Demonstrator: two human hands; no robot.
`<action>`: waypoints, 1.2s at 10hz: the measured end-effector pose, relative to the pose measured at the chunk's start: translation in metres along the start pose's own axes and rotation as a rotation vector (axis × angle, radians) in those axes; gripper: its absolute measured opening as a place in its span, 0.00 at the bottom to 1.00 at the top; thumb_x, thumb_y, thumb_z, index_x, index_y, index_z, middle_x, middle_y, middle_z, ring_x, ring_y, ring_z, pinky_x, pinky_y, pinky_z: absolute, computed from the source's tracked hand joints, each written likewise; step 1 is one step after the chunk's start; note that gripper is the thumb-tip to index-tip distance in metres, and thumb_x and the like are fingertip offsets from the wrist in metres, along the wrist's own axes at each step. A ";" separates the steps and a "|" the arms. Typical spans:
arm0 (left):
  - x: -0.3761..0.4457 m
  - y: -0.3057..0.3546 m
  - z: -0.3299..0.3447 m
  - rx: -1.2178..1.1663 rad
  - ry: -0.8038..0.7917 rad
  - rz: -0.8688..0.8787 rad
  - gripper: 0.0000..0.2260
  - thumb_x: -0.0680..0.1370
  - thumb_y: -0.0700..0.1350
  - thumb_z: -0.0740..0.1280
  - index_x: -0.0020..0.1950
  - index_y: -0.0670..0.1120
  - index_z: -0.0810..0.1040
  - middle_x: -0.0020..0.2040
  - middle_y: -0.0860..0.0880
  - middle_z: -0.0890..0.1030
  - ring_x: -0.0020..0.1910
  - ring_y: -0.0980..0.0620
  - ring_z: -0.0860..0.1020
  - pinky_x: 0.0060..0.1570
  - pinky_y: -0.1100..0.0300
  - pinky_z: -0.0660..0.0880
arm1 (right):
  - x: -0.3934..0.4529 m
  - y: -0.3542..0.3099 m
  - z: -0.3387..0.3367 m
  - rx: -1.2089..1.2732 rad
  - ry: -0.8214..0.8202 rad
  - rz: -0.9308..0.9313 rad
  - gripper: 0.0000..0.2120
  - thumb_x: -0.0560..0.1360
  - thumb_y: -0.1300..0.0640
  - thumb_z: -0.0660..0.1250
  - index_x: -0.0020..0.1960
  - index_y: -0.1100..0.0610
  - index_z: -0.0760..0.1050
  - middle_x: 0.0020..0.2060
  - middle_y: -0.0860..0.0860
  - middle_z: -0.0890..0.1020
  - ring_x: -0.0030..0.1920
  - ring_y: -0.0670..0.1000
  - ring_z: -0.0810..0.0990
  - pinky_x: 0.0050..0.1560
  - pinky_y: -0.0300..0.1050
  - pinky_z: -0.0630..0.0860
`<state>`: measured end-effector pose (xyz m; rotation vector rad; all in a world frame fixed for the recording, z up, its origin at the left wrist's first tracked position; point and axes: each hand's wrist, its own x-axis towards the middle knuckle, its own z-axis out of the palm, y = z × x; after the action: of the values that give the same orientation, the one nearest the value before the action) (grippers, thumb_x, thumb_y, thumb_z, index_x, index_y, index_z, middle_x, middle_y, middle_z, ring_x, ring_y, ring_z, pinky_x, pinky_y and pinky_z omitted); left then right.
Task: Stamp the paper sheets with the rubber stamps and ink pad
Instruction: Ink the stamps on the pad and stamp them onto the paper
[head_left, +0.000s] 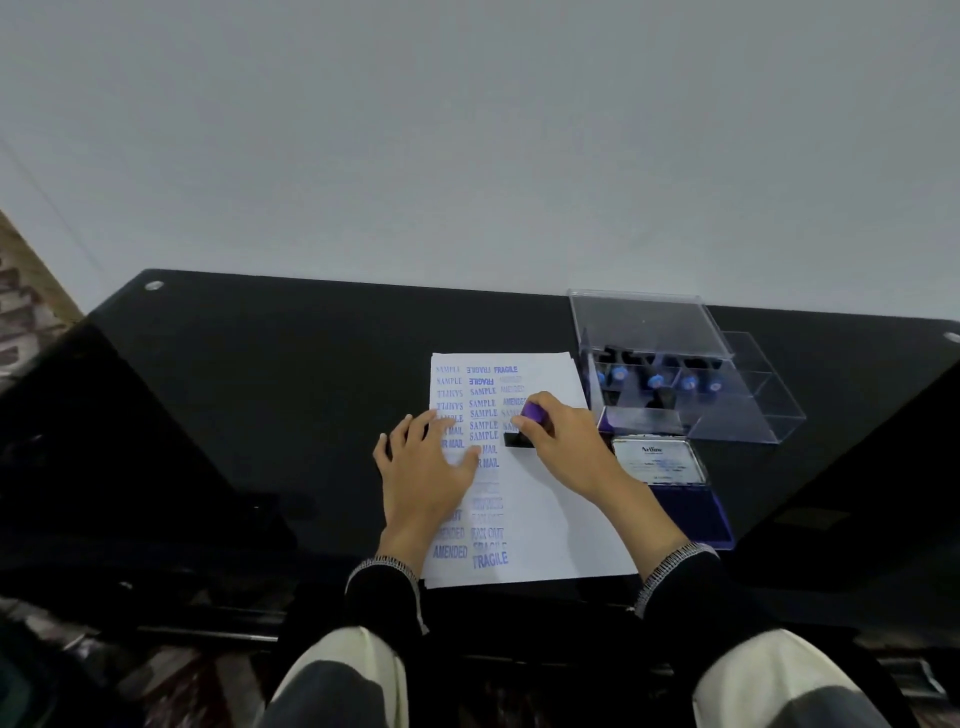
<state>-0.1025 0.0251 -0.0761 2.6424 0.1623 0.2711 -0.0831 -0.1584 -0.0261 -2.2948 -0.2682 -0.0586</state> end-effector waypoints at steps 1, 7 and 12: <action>0.000 0.000 -0.001 -0.001 0.008 0.001 0.24 0.76 0.62 0.63 0.70 0.55 0.70 0.73 0.55 0.66 0.76 0.51 0.58 0.74 0.46 0.48 | -0.001 0.001 0.002 -0.011 -0.002 0.002 0.09 0.79 0.50 0.62 0.54 0.55 0.71 0.39 0.48 0.75 0.36 0.43 0.72 0.36 0.33 0.67; -0.001 -0.001 0.000 -0.008 0.026 0.010 0.24 0.76 0.62 0.64 0.70 0.54 0.71 0.73 0.54 0.67 0.75 0.51 0.58 0.74 0.46 0.49 | -0.004 -0.007 0.006 -0.103 -0.046 -0.022 0.10 0.80 0.50 0.62 0.56 0.56 0.70 0.43 0.49 0.77 0.38 0.46 0.74 0.36 0.35 0.70; 0.000 -0.002 0.002 -0.015 0.031 0.016 0.24 0.76 0.62 0.64 0.69 0.54 0.71 0.72 0.54 0.68 0.75 0.51 0.59 0.74 0.46 0.49 | -0.008 -0.009 0.010 -0.147 -0.014 -0.019 0.11 0.80 0.49 0.61 0.56 0.56 0.70 0.42 0.50 0.77 0.39 0.51 0.76 0.40 0.45 0.75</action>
<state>-0.1027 0.0259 -0.0787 2.6271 0.1488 0.3172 -0.0936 -0.1472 -0.0274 -2.4393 -0.3018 -0.0748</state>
